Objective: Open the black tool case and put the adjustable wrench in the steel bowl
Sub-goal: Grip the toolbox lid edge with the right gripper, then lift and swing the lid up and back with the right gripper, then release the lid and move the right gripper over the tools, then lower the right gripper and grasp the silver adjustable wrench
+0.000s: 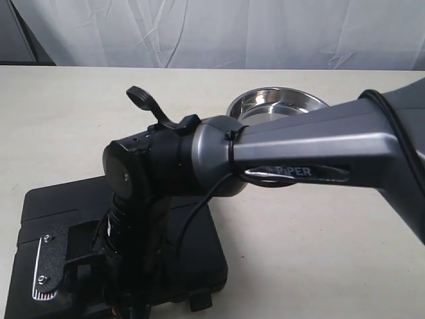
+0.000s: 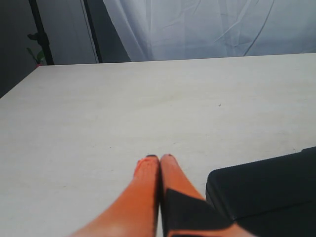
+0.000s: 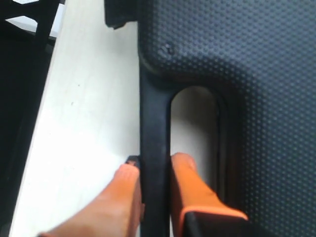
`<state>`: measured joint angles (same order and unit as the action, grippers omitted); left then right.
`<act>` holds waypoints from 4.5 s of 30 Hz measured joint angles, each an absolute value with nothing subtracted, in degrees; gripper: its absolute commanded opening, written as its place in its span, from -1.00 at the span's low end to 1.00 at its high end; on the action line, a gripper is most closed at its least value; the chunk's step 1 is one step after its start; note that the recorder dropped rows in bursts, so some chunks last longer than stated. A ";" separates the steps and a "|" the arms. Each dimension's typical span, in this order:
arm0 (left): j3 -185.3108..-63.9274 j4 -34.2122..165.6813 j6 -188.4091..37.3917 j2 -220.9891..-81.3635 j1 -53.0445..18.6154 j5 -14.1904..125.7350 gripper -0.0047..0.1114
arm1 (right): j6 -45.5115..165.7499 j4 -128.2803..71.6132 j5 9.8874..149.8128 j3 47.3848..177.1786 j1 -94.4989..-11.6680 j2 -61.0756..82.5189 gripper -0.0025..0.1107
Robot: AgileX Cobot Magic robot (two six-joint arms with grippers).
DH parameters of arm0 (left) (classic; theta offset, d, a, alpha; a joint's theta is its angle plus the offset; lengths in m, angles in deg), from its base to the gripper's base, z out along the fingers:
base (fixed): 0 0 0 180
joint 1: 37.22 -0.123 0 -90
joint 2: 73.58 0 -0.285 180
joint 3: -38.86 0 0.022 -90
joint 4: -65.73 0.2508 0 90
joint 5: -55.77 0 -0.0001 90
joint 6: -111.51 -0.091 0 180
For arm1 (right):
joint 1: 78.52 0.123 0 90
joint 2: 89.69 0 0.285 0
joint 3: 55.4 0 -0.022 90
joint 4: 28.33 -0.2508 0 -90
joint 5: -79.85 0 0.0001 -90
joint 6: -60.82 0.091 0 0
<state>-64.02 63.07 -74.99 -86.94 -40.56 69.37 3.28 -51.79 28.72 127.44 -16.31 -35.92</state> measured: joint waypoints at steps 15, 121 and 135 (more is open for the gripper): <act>-64.02 63.07 -74.99 -86.94 -40.56 69.37 -0.91 | 7.33 -41.98 30.03 127.44 -16.31 -25.15 -0.97; -64.02 63.07 -74.99 -86.94 -40.56 69.37 -0.91 | 12.58 -42.01 25.87 140.56 -22.48 -38.58 -0.32; -64.02 63.07 -74.99 -86.94 -40.56 69.37 -0.91 | 4.85 -41.43 23.95 140.56 -22.27 -41.85 -0.32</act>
<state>-64.02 63.07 -74.99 -86.94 -40.56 69.37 4.85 -41.43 23.95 140.56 -22.27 -41.85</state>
